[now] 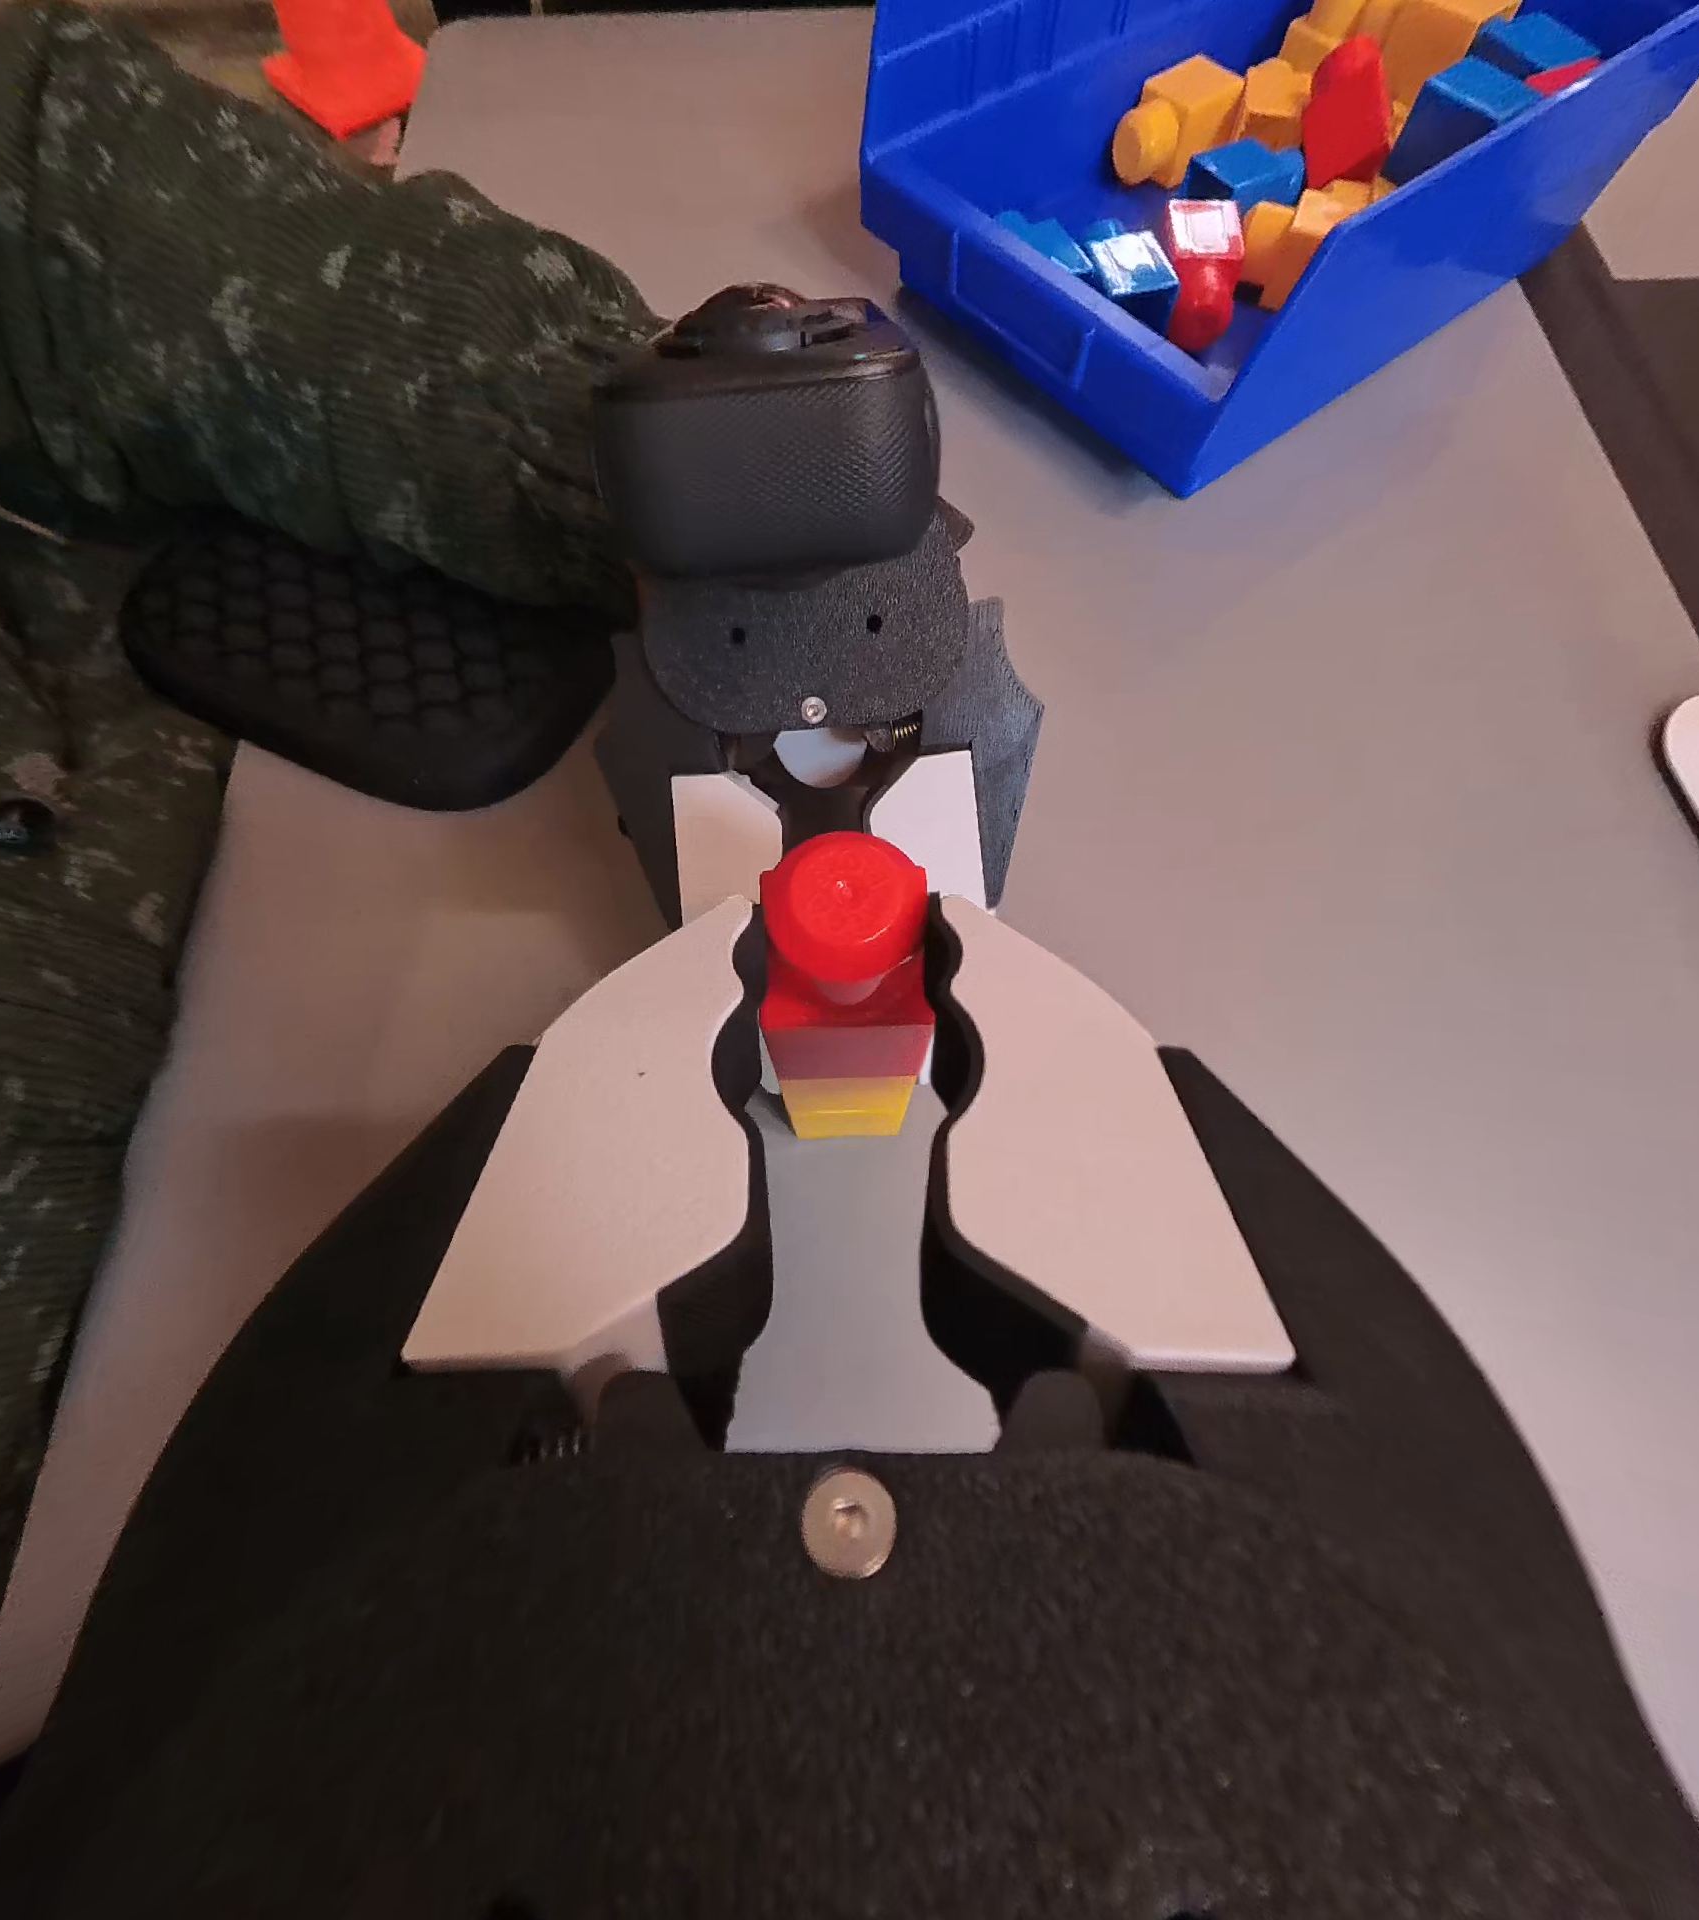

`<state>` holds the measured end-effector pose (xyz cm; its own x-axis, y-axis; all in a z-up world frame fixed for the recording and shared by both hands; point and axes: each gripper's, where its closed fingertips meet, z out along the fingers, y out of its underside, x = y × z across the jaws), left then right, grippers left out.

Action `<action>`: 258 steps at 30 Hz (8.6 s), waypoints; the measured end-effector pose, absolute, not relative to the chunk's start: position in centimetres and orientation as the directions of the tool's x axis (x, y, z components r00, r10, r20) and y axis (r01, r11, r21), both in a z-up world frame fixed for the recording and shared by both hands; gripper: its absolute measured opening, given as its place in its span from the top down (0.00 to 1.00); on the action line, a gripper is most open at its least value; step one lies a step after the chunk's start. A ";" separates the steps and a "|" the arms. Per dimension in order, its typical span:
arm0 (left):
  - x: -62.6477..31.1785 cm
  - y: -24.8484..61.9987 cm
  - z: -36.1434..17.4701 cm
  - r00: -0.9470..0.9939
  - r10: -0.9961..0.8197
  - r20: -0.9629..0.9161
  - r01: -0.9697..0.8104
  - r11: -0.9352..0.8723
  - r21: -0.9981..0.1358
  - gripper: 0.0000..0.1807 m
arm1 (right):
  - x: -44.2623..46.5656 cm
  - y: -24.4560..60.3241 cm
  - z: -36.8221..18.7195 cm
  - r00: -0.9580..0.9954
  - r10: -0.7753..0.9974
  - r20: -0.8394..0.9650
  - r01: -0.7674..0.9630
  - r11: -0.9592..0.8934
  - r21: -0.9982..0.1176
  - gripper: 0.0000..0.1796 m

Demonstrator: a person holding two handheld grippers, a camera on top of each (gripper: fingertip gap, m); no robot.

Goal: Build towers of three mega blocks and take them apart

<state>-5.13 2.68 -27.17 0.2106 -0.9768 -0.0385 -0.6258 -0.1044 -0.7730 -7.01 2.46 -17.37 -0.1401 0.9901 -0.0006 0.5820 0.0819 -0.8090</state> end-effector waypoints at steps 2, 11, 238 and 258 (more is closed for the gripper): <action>-5.0 2.5 -26.6 0.212 -0.976 -0.041 -0.598 -0.096 -0.796 0.80 | -6.9 2.3 -17.1 -0.146 0.989 0.016 0.597 0.101 -0.796 0.84; -9.5 6.7 -15.1 0.604 -0.789 -0.110 -0.143 0.029 -0.989 0.96 | 2.8 11.0 -3.7 0.258 0.932 0.253 0.490 0.099 -0.866 0.84; -43.8 7.9 -25.7 0.659 -0.745 -0.105 -0.740 -0.667 0.085 0.92 | -3.8 4.5 -22.4 0.025 0.989 0.149 0.710 0.087 -0.699 0.72; -44.0 14.1 -27.7 0.189 -0.892 -0.411 -0.906 -0.319 0.277 0.78 | -3.9 4.7 -22.7 0.033 0.991 0.130 0.692 0.071 -0.718 0.74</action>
<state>-44.03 14.05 -27.65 0.1886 -0.8920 -0.4108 -0.9063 -0.3191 0.2769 -3.89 4.72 -22.67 0.0329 0.9909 0.1304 0.6923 0.0715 -0.7180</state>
